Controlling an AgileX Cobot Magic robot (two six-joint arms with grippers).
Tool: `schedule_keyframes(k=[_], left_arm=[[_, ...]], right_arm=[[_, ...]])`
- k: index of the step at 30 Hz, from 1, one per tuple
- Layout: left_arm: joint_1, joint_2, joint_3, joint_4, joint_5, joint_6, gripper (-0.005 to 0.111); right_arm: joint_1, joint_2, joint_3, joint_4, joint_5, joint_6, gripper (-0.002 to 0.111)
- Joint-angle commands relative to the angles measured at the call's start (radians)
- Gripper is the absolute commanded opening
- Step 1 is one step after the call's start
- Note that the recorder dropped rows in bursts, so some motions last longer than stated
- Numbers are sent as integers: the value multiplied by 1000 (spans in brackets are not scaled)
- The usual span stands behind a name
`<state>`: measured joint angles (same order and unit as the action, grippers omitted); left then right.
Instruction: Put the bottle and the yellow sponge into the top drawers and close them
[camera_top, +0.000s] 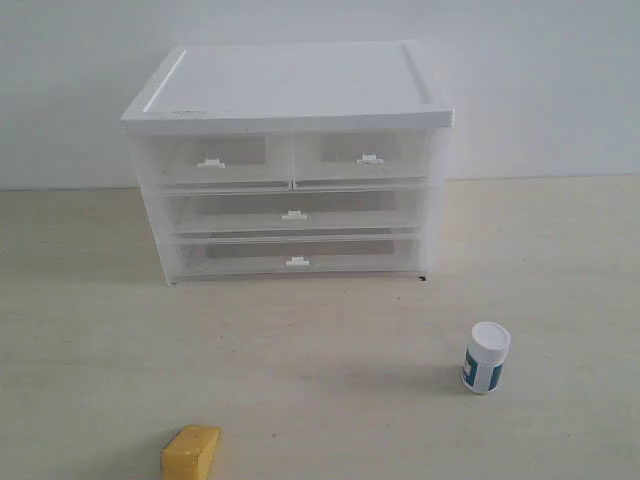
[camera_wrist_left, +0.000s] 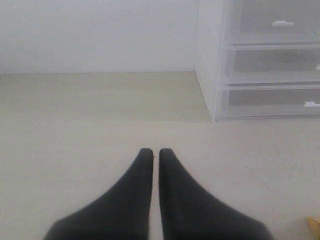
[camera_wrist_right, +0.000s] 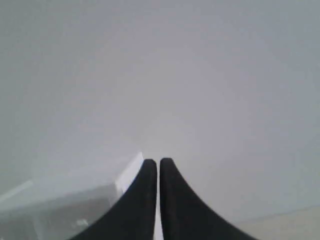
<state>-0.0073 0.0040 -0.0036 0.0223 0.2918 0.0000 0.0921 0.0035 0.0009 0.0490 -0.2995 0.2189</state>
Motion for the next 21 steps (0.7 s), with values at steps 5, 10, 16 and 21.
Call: schedule_keyframes(k=[5, 10, 16, 21], left_arm=[[3, -4, 4, -6, 0, 8, 4], [3, -4, 4, -6, 0, 8, 4], [3, -4, 4, -6, 0, 8, 4], [3, -4, 4, -6, 0, 8, 4]], right_arm=[[-2, 107, -120, -206, -72, 205, 0], [-2, 366, -207, -220, -201, 169, 0], [-2, 720, -244, -211, -437, 105, 0], [-2, 959, -270, -203, -568, 85, 0]])
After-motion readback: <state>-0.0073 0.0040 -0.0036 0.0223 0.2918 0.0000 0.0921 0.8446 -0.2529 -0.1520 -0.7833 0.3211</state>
